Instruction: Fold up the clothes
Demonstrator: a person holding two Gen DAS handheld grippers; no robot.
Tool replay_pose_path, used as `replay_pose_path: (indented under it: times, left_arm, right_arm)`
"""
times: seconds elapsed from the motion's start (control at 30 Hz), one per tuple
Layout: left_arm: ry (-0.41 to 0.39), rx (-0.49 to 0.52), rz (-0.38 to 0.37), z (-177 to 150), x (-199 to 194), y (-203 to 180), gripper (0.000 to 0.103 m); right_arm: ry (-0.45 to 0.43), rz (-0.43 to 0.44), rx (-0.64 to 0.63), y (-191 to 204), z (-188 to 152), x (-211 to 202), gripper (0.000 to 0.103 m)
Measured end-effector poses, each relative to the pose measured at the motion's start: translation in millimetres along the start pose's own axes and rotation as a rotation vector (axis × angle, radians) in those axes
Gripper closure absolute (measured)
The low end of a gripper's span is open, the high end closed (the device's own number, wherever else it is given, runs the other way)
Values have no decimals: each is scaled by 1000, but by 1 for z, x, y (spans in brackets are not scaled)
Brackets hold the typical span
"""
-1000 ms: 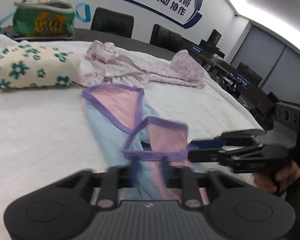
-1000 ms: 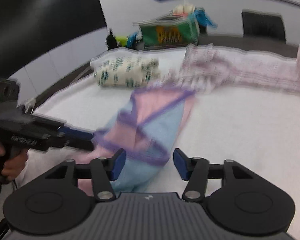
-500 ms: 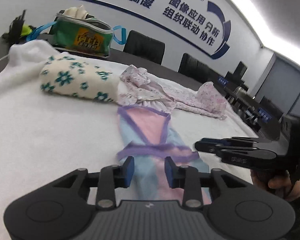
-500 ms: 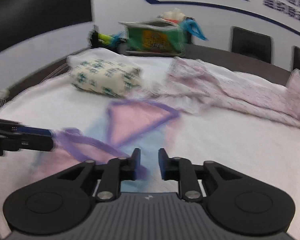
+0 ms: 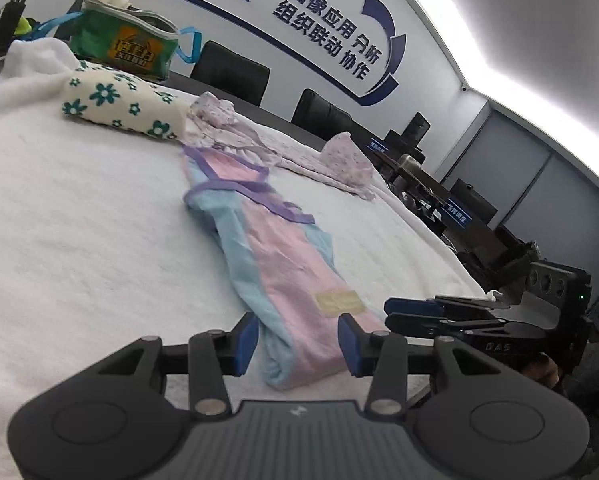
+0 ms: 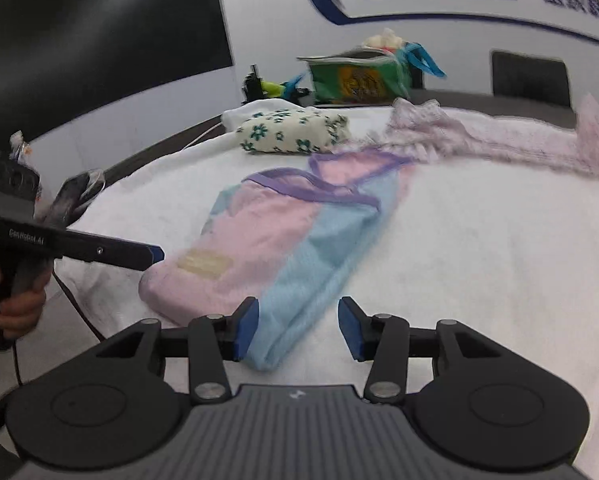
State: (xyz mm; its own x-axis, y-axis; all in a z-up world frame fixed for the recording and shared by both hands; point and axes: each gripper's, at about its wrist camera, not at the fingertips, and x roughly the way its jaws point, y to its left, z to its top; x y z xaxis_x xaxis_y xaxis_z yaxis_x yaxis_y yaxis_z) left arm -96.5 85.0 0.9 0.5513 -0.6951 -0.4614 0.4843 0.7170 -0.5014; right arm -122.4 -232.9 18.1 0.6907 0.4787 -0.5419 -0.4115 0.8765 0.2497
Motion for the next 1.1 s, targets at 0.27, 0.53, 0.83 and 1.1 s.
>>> replay_pose_path:
  times: [0.27,0.53,0.83,1.1]
  left_arm:
    - [5,10,72,-15,9,-10,85]
    - [-24,-17,28,1,-4,-1,99]
    - [-59,-62,-29,24,-21,12,49]
    - [44,-83,152,78,56,16,72]
  right_arm:
    - [-42,57,-70,18,-24,2,71]
    - [-102,157,-108,15,-45,-13,100]
    - [-174,89,-48,3,-27,-36,40]
    - [-99,-112,178,-21,42,31,54]
